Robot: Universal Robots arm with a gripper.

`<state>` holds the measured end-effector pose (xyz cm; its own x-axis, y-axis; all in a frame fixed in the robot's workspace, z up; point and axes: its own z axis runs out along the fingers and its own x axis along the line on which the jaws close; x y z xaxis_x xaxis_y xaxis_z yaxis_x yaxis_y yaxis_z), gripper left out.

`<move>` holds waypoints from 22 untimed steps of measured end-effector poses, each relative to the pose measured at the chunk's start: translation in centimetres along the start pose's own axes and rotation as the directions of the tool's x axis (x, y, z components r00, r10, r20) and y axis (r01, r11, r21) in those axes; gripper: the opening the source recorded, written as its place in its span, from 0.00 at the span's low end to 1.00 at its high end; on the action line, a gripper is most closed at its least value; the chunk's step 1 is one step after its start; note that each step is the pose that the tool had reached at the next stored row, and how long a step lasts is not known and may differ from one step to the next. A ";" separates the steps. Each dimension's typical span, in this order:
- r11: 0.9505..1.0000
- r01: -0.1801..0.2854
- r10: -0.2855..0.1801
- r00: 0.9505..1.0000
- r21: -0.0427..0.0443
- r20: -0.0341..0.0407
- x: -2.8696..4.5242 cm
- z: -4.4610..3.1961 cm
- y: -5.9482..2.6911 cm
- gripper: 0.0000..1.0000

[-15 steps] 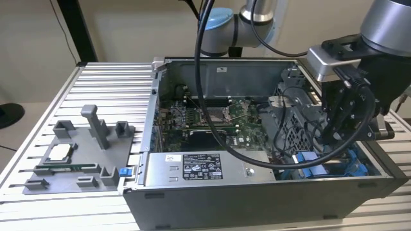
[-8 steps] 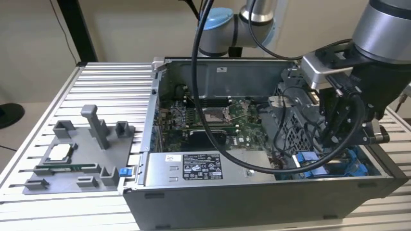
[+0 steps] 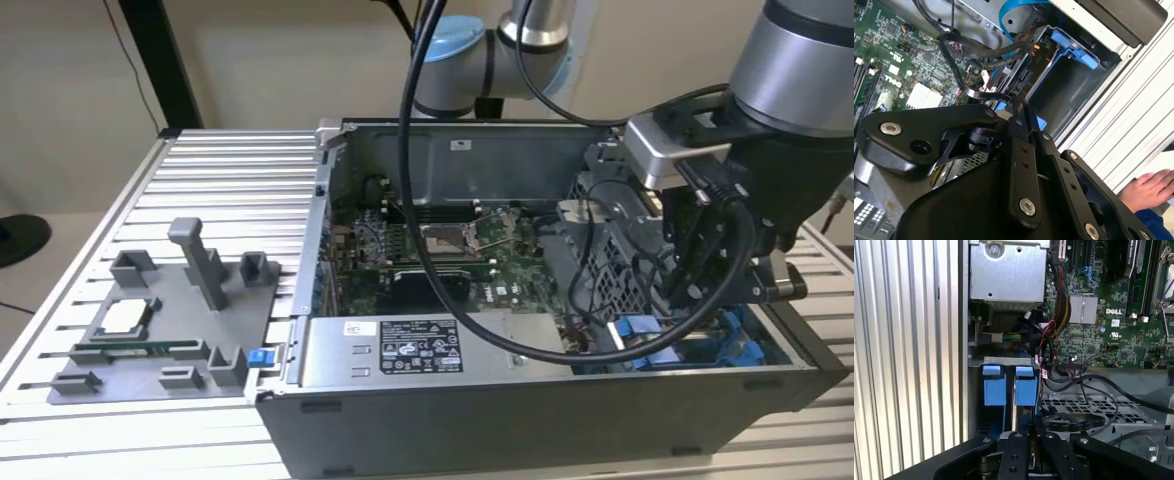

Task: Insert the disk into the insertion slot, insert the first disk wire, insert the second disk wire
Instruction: 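Insert the second disk wire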

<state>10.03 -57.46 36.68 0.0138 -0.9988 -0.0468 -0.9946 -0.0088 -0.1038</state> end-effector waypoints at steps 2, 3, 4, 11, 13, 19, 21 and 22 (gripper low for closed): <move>1.000 0.000 0.000 1.000 0.000 0.000 0.00 0.03 0.00 0.00; 1.000 0.000 0.000 1.000 0.000 0.000 0.01 0.04 0.00 0.00; 1.000 0.000 0.000 1.000 0.000 0.000 0.01 0.04 0.00 0.00; 1.000 0.000 0.000 1.000 0.001 0.000 0.01 0.08 0.01 0.00; 1.000 0.000 0.000 1.000 0.002 0.000 0.01 0.15 0.01 0.00; 1.000 -0.001 0.001 1.000 0.010 0.012 0.10 0.85 0.09 0.00; 1.000 -0.001 0.001 1.000 0.012 0.016 0.11 1.06 0.09 0.00; 1.000 -0.001 0.001 1.000 0.013 0.017 0.12 1.17 0.08 0.00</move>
<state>10.08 -57.52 35.50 0.0147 -0.9979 -0.0633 -0.9931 -0.0072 -0.1171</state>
